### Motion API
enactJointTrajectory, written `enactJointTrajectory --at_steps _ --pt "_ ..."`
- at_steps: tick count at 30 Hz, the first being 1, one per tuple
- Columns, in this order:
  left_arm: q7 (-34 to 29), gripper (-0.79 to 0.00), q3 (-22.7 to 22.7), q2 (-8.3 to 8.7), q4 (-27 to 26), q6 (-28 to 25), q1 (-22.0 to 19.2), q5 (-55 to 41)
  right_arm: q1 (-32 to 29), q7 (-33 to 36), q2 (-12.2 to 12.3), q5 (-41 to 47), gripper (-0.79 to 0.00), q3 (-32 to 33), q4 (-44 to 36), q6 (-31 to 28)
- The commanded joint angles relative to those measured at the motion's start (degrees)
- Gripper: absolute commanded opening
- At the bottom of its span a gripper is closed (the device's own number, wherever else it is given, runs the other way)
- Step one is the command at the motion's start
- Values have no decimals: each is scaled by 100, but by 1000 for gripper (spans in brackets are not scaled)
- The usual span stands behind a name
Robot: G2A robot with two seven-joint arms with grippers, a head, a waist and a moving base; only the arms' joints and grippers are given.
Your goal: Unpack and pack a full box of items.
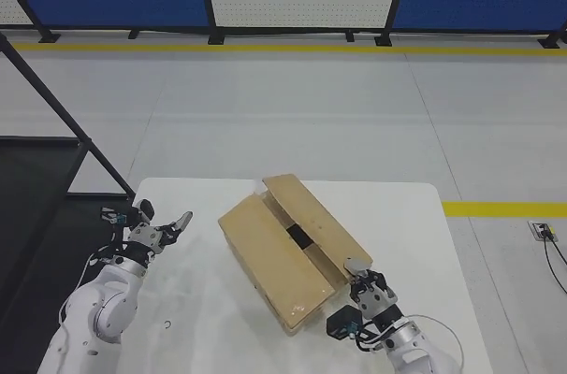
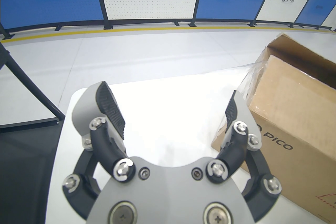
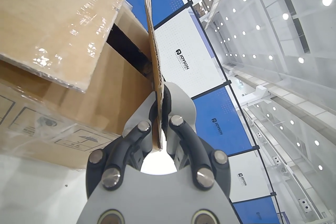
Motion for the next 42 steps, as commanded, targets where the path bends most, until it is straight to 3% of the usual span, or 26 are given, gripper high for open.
enactJointTrajectory --at_steps 1,4,12,21,35,42 --pt "0 0 0 0 0 0 0 0 -15 10 6 3 -40 1 -25 3" --pt "2 0 1 -1 -6 11 10 -3 -86 -6 20 9 0 40 -104 42" --pt "51 0 113 10 -75 295 -45 586 -552 -25 65 -94 0 202 -476 382" --pt "400 0 320 9 582 175 -607 1036 -1257 52 102 102 0 541 -878 926" --pt "373 0 323 17 637 350 -682 1264 -1255 149 105 96 0 527 -928 834" --pt "457 0 522 62 1302 -655 -1283 1552 -1139 32 115 -5 0 419 -892 789"
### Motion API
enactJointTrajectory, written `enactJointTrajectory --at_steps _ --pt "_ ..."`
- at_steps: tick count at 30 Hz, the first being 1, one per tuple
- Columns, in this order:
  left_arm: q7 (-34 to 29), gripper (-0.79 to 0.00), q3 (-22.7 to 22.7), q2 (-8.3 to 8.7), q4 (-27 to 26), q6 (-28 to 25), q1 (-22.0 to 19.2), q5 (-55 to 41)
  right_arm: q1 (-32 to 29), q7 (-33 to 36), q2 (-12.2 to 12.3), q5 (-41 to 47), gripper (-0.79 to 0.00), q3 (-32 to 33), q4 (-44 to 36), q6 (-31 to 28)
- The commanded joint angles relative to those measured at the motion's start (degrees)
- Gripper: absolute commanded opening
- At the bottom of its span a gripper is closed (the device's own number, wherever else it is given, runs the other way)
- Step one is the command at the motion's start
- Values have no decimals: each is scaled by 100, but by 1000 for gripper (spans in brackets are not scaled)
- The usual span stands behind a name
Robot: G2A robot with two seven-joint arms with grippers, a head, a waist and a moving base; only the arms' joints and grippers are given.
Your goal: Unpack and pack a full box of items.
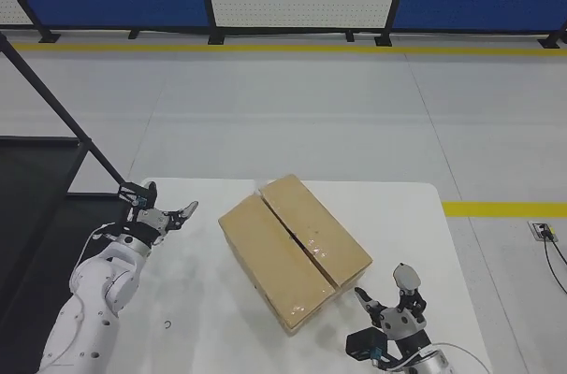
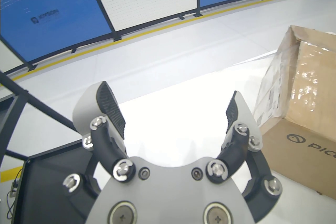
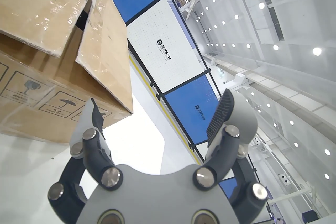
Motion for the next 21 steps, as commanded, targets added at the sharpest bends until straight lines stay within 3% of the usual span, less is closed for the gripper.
enactJointTrajectory --at_steps 1,11,21 --pt "125 0 108 2 263 -274 -191 103 -25 -36 5 2 0 3 45 24" --pt "606 0 917 -129 1534 -569 -1114 645 -354 -393 56 106 0 191 98 106" --pt "1146 0 1553 -277 2409 -748 -1674 1006 -345 -315 71 138 0 172 132 71"
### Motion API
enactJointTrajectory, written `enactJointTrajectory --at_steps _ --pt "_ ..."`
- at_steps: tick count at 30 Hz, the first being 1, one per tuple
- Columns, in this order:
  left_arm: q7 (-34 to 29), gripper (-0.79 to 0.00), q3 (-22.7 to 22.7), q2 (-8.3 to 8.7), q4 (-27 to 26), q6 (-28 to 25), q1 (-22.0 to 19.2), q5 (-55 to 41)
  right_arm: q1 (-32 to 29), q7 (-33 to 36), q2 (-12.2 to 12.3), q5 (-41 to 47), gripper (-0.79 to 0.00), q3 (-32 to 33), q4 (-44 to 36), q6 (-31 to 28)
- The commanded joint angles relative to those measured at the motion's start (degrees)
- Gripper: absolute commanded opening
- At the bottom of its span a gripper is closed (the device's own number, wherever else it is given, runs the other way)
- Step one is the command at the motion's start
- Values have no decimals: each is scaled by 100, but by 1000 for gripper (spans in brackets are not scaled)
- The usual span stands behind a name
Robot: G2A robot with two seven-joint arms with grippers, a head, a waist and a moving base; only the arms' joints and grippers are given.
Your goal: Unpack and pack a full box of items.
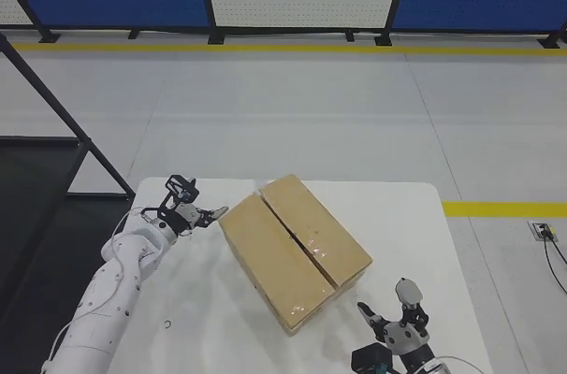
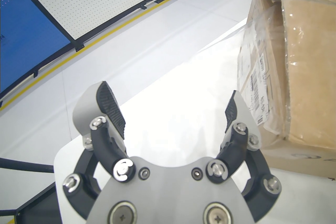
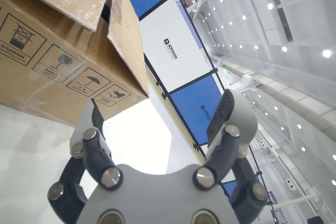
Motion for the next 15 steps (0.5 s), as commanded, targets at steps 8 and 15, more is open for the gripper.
enactJointTrajectory --at_steps 8,15 --pt "597 0 181 26 433 -400 -123 289 426 1427 -61 206 0 -127 116 -425" --pt "802 0 145 90 405 -447 6 347 703 2265 -123 415 0 -241 246 -399"
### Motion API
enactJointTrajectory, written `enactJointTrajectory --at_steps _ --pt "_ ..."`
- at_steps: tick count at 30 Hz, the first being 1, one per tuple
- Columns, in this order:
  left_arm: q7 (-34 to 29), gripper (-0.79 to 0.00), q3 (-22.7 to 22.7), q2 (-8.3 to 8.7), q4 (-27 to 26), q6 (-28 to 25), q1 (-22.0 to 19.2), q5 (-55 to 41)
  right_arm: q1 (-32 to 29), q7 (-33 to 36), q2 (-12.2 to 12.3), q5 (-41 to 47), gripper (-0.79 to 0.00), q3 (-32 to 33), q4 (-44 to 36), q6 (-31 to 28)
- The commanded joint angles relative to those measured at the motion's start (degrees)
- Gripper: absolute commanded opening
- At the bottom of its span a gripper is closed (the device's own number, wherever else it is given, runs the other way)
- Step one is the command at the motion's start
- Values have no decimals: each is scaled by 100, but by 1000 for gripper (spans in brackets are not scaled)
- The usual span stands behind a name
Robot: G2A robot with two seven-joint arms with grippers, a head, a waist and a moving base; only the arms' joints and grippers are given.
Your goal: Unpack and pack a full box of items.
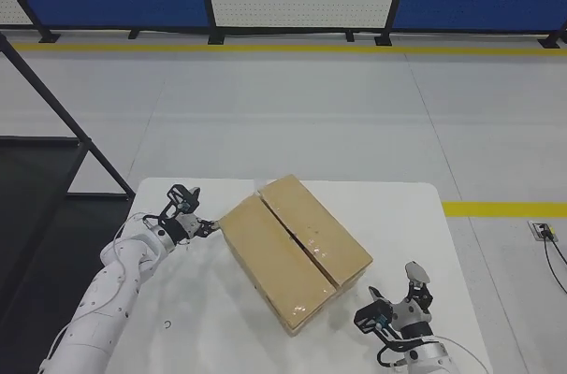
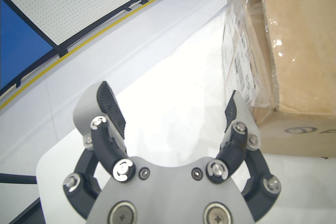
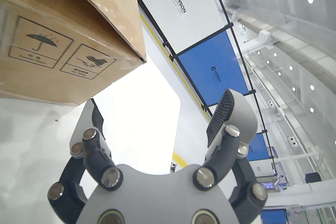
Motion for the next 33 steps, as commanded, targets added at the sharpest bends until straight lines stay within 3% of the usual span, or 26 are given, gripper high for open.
enactJointTrajectory --at_steps 1,33 --pt "48 0 -5 18 -69 -26 76 6 62 153 -12 7 0 -38 39 -8" --pt "142 0 -351 395 -1952 -368 1364 315 217 295 -69 366 0 -22 -28 91"
